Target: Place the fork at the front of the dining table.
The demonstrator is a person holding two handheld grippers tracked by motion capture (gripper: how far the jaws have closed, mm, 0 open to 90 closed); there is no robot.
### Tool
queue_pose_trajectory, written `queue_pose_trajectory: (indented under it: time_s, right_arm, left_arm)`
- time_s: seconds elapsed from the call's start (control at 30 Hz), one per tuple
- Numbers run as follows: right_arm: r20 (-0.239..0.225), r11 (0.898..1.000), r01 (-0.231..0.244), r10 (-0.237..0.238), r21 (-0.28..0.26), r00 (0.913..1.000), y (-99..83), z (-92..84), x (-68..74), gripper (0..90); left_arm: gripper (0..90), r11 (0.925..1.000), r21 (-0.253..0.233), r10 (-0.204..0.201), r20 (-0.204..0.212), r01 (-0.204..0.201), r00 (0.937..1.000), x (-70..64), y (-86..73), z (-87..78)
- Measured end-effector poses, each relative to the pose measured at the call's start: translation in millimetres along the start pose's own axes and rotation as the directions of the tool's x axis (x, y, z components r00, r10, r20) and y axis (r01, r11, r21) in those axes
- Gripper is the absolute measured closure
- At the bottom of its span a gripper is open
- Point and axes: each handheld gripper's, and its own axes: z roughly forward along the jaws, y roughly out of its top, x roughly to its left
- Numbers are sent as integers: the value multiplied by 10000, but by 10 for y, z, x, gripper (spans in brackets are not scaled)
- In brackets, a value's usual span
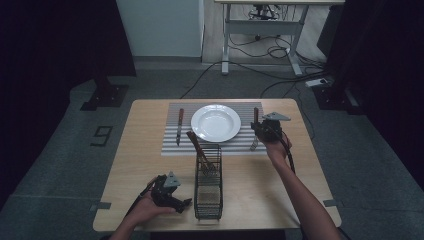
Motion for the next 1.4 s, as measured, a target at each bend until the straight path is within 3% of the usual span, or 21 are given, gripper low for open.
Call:
queue_pose_trajectory:
  time_s: [0.67, 1.13, 1.4]
  right_arm:
    - [369, 9961, -623, 601, 621, 9975, 89, 337, -136, 793]
    - [767, 9887, -597, 495, 1374, 9958, 115, 607, -206, 778]
    - [950, 9868, -912, 788, 1335, 9924, 41, 753, -254, 775]
  left_arm:
    - [0, 10000, 3, 32, 23, -32, 10000, 2, 2, 1]
    - [0, 10000, 6, 33, 24, -33, 10000, 3, 2, 1]
    - [0, 10000, 4, 33, 24, -33, 10000, 3, 2, 1]
